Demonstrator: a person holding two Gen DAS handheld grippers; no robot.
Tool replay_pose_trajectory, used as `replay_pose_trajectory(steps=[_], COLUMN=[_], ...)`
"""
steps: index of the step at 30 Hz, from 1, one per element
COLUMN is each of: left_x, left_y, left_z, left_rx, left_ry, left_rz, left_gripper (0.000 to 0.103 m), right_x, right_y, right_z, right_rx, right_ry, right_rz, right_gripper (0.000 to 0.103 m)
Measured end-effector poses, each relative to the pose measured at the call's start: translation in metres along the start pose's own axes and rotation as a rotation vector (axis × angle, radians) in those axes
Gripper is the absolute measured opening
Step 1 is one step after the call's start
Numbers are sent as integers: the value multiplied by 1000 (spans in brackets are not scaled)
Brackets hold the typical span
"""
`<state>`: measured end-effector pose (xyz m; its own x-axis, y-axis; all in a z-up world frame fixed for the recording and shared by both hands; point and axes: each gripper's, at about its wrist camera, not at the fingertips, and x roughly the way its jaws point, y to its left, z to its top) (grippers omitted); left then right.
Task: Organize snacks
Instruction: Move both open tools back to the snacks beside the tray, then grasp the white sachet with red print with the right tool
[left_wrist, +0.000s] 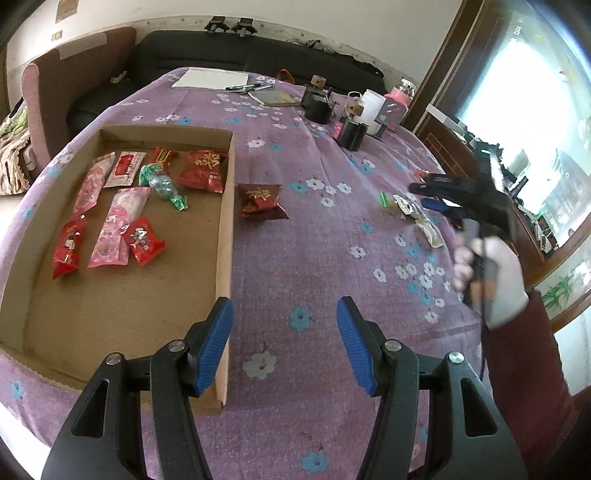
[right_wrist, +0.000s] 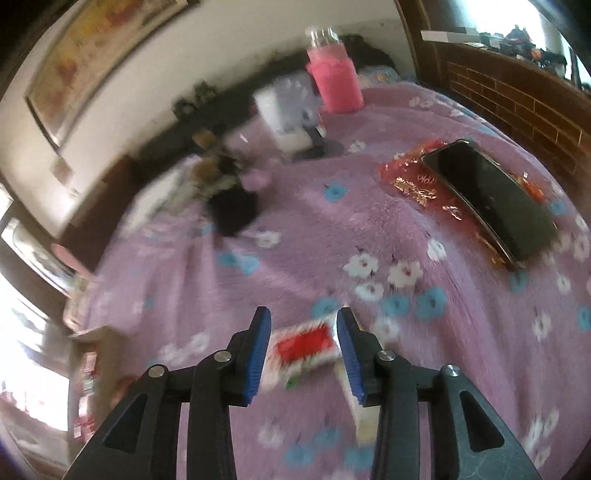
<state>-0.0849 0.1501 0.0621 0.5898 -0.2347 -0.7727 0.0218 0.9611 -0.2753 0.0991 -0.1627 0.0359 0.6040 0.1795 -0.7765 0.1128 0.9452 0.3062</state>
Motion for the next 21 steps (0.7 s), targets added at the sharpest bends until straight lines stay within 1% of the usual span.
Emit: replay_pose_trajectory(steps=[1,3,4,5,6,8,10,11,12,13,14,16,17,18,19,21], left_x=[-1,-3,-3,-2,-1,2,4,6,7,8,9,10,12,14,16,22], left_y=[2,7,10,12,15,17,16,14,13,11,10,8,7,6,4,1], left_z=[0,-1,0,0,0,0,-2,-2,-3,-3,-3,-3,-3,-3,-2,0], left_rx=[-1,-7,-11,-18,-29,-41,-39,-34,-28,-23,-18,-18,-21,-25,-29,-46], left_ry=[-1,-7,-9,-9,-7,-1,5,9,11,14,15,18,21,22,26,43], left_rz=[2,11,13,15,14,0,-13,-18,-23,-28,-33,-48,-59,-66,-72,-96], left_gripper=[57,57,57,57,57,57,57,57,57,57,57,57,57,57,57,57], right_x=[10,26,25,24,24,20,11,5,-2,-10,-22,-40,-52,-56,-62,-65], right_y=[3,12,19,27,33,46,56,60,61,58,50,32,23,18,15,12], right_z=[2,-1,-6,-13,-20,-40,-61,-74,-81,-87,-88,-87,-87,-84,-86,-93], right_rx=[-7,-43,-76,-114,-140,-197,-277,-327,-349,-355,-329,-267,-244,-230,-214,-178], right_ry=[24,76,69,81,108,172,207,234,244,239,208,149,111,89,76,97], right_rz=[-22,-36,-39,-19,25,121,179,222,246,257,255,255,244,230,223,245], right_gripper=[40,36,32,20,10,8,8,9,9,9,10,19,33,43,45,46])
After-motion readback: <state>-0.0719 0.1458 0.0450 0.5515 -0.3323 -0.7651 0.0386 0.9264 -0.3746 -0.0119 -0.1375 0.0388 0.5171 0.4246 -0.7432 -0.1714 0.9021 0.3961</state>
